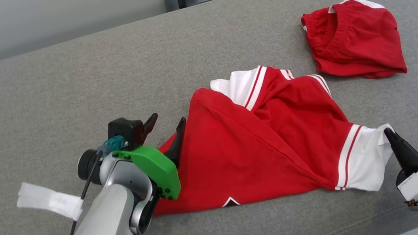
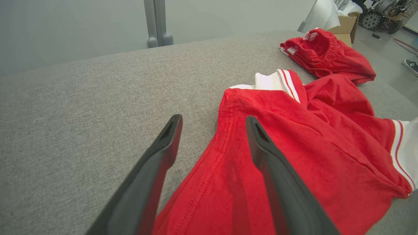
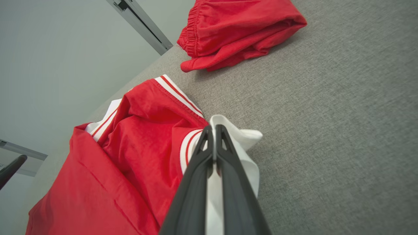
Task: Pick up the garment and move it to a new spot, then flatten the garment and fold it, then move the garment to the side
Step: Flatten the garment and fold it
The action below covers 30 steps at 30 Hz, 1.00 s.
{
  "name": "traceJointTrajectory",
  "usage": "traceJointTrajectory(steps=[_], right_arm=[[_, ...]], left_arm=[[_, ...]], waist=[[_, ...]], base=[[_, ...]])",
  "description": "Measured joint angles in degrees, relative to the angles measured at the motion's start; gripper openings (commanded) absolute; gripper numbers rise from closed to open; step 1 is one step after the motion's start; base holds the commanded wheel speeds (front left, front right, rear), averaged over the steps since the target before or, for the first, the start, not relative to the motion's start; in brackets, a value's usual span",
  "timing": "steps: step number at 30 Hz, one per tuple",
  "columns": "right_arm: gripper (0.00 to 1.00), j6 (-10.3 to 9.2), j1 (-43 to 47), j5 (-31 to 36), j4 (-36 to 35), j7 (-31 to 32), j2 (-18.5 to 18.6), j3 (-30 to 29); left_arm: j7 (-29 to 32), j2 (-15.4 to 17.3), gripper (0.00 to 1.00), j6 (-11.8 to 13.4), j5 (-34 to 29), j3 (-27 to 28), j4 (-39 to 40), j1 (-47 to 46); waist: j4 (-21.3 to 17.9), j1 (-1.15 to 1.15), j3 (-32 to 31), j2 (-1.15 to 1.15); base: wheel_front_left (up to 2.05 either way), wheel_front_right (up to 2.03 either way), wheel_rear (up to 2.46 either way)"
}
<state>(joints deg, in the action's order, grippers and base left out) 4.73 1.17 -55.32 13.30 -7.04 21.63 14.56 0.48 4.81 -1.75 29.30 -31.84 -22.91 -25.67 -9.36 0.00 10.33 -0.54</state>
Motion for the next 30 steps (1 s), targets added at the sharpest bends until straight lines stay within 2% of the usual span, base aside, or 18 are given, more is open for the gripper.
traceJointTrajectory(steps=[5,13,21,30], right_arm=[[0.00,0.35,-1.5,0.0,0.4,-0.1,-0.4,1.0],[0.00,1.30,-4.9,0.5,1.2,-0.1,-2.0,3.1],[0.00,1.54,-6.6,0.8,3.2,-1.5,-2.3,3.5],[0.00,1.81,-6.7,0.8,5.6,-2.1,-3.2,4.1]], left_arm=[[3.9,-0.7,1.00,-1.9,-0.3,-1.6,-1.8,-4.8],[10.8,-1.9,1.00,-2.9,4.7,-0.6,-6.7,-9.8],[13.1,-2.1,1.00,-3.9,7.0,0.5,-9.7,-14.1],[14.2,-2.2,1.00,-4.4,9.4,0.0,-12.0,-14.5]], waist=[[-1.0,0.00,1.5,0.00],[-3.3,0.00,4.2,0.00],[-5.6,0.00,6.1,0.00],[-5.9,0.00,6.3,0.00]], base=[[0.00,0.00,0.00],[0.00,0.00,0.00],[0.00,0.00,0.00],[0.00,0.00,0.00]])
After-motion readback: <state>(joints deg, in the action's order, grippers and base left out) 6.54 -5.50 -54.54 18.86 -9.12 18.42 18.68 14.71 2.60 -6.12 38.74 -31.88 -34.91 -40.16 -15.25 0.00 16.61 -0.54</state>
